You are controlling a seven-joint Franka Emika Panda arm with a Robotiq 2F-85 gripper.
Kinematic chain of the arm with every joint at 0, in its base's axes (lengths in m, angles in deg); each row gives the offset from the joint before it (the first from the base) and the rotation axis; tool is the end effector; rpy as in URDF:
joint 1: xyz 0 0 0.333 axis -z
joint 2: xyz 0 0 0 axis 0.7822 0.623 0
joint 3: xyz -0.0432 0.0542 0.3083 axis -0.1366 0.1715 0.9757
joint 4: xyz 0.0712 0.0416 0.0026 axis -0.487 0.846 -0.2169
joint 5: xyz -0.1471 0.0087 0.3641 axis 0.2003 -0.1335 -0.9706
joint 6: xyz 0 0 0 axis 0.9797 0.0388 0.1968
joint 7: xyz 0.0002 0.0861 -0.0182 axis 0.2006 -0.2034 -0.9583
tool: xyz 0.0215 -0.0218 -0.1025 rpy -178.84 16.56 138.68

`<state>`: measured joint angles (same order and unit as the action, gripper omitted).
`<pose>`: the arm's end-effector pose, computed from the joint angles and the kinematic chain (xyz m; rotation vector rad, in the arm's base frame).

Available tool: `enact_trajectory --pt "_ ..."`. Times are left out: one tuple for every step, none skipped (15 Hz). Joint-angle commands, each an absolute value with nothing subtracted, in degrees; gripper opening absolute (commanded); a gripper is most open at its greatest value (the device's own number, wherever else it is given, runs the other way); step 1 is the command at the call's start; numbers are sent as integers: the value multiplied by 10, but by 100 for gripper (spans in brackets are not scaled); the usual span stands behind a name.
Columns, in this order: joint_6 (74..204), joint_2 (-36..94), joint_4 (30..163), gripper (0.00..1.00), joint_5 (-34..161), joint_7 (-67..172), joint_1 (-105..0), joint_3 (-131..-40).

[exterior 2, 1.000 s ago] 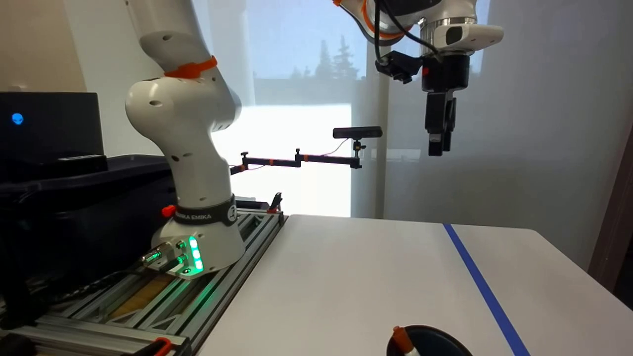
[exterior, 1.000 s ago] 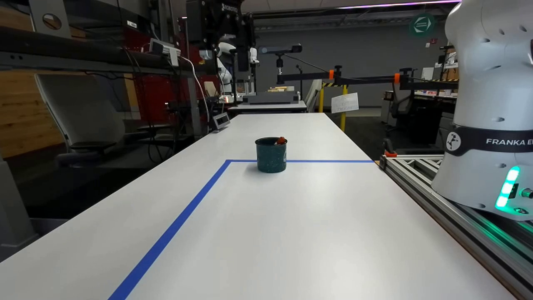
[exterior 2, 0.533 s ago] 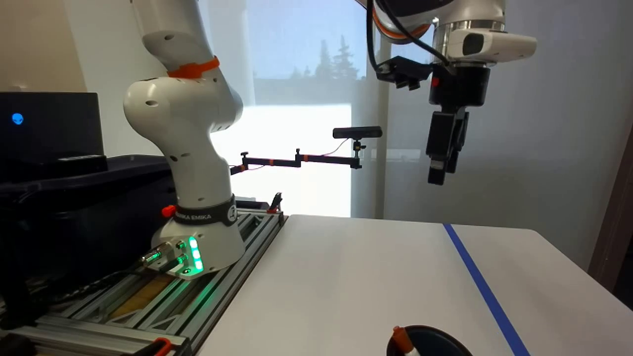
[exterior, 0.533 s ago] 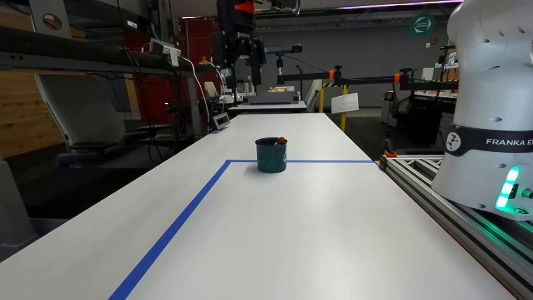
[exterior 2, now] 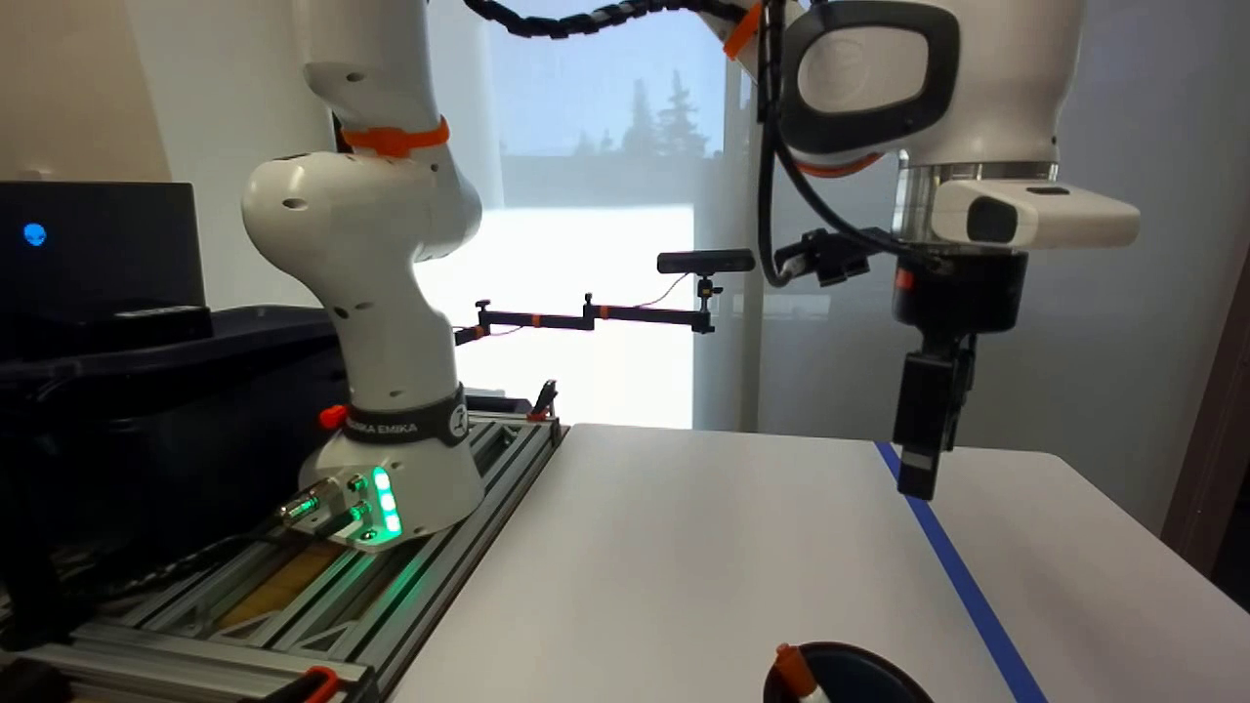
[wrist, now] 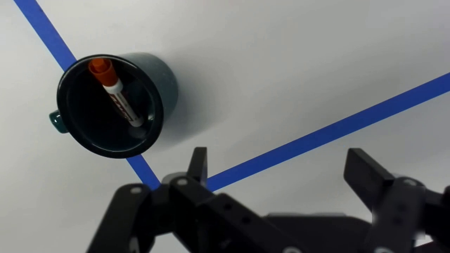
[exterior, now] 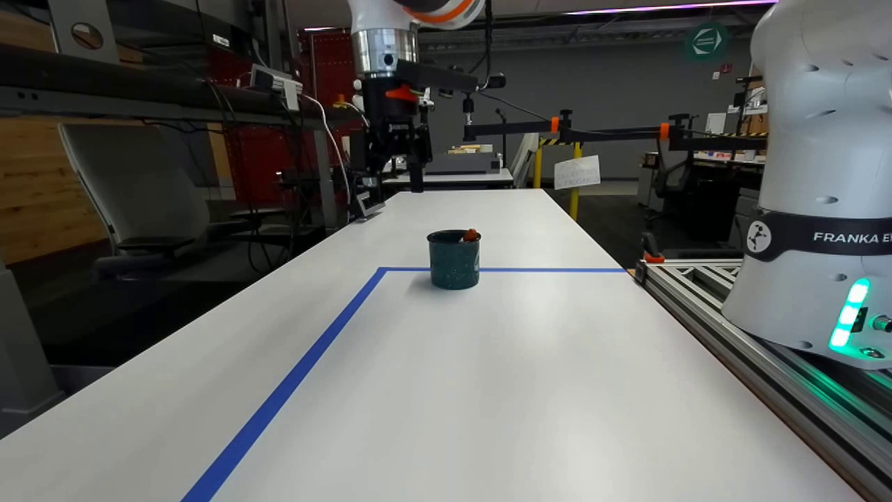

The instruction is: Take the marker out of the mug.

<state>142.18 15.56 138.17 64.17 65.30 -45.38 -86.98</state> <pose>0.5014 -0.1021 0.3161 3.0139 -0.7197 0.0393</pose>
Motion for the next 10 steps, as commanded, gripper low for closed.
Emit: enact_trajectory --pt "1419 189 1356 100 667 676 -457 -882" --pt "1407 193 1350 100 683 695 -460 -887" --pt "1377 194 1339 100 718 739 -465 -895" --pt "1350 195 1328 100 731 758 -467 -898" --pt "1312 194 1314 100 749 790 -470 -901" --pt "1282 196 1300 100 767 813 -472 -902" --pt "1249 200 1285 100 788 833 -474 -903" --pt "1303 195 1315 100 754 787 -464 -897" --pt "1279 195 1303 100 766 803 -465 -897" --pt "1269 195 1297 100 771 811 -465 -897"
